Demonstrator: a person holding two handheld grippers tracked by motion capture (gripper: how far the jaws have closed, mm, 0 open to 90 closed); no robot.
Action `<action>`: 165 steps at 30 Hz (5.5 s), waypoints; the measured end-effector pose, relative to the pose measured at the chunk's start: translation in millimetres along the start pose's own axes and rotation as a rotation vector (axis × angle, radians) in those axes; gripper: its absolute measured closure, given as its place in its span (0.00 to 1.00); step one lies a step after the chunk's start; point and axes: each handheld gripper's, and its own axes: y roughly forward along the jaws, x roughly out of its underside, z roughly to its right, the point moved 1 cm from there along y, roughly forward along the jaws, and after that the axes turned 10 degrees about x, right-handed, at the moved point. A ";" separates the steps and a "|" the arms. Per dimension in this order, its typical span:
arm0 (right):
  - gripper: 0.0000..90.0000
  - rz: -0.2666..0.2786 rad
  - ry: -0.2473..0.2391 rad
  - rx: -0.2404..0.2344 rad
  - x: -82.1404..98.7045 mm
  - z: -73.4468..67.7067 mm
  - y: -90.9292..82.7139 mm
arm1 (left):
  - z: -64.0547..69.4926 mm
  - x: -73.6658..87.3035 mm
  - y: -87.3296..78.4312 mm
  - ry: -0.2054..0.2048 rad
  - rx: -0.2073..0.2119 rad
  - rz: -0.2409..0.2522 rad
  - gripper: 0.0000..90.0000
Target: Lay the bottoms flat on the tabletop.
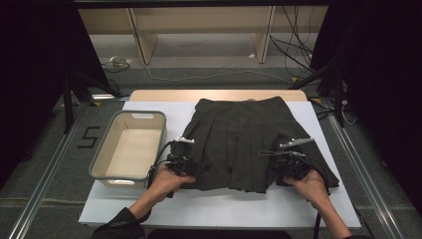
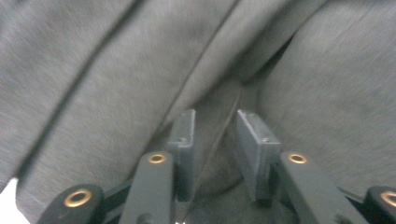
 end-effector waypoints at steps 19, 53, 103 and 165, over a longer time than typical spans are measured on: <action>0.99 -0.046 -0.078 0.009 21.8 -2.0 -25.9 | -0.4 11.1 -8.0 0.008 0.002 0.006 0.32; 0.33 0.151 0.026 -0.112 -20.9 -51.3 -22.6 | -6.2 17.0 -5.1 0.026 -0.004 -0.060 0.45; 0.95 0.146 -0.010 0.098 -76.6 -7.8 14.3 | -17.3 -44.8 6.7 -0.007 0.016 0.069 0.98; 0.50 -0.007 -0.136 -0.160 -20.1 -86.6 20.2 | 31.0 10.3 47.0 0.166 -0.057 -0.166 0.85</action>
